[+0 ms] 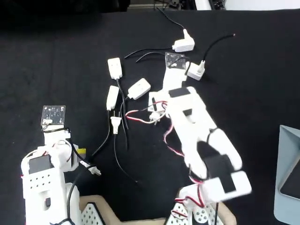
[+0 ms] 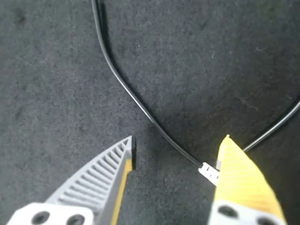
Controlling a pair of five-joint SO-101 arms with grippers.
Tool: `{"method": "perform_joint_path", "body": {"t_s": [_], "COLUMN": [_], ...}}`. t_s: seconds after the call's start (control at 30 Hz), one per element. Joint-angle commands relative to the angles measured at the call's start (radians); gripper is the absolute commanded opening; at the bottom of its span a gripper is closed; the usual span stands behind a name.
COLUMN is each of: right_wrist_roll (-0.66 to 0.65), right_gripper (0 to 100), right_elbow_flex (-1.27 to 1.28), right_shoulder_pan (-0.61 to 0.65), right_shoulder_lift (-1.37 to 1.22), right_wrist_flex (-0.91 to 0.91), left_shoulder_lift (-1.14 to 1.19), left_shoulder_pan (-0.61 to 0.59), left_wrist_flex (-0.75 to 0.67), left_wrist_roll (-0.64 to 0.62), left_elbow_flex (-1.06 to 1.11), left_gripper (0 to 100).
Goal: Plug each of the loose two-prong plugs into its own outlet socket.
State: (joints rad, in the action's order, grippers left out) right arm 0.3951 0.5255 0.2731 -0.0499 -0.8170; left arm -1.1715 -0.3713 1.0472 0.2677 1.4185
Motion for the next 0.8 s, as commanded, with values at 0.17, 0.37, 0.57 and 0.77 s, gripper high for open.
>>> {"method": "perform_joint_path", "body": {"t_s": [0.17, 0.37, 0.57, 0.77], "right_wrist_roll": [0.055, 0.074, 0.066, -0.084], "right_gripper": [13.5, 12.3, 1.8, 1.1], "right_elbow_flex": [-0.093, -0.093, -0.094, -0.088], "right_shoulder_pan": [0.080, 0.080, 0.077, 0.048], "right_shoulder_lift": [-0.101, -0.151, -0.128, 0.045], "right_wrist_flex": [-0.005, -0.008, -0.043, -0.198], "left_shoulder_lift": [-0.012, -0.012, -0.012, -0.012], "left_shoulder_pan": [-0.010, -0.010, -0.010, -0.010], "left_wrist_flex": [-0.015, -0.015, -0.015, -0.015], "left_wrist_roll": [0.009, 0.009, 0.009, 0.009], "left_elbow_flex": [-0.004, -0.004, -0.004, -0.004], "left_gripper": [29, 29, 29, 29]}}
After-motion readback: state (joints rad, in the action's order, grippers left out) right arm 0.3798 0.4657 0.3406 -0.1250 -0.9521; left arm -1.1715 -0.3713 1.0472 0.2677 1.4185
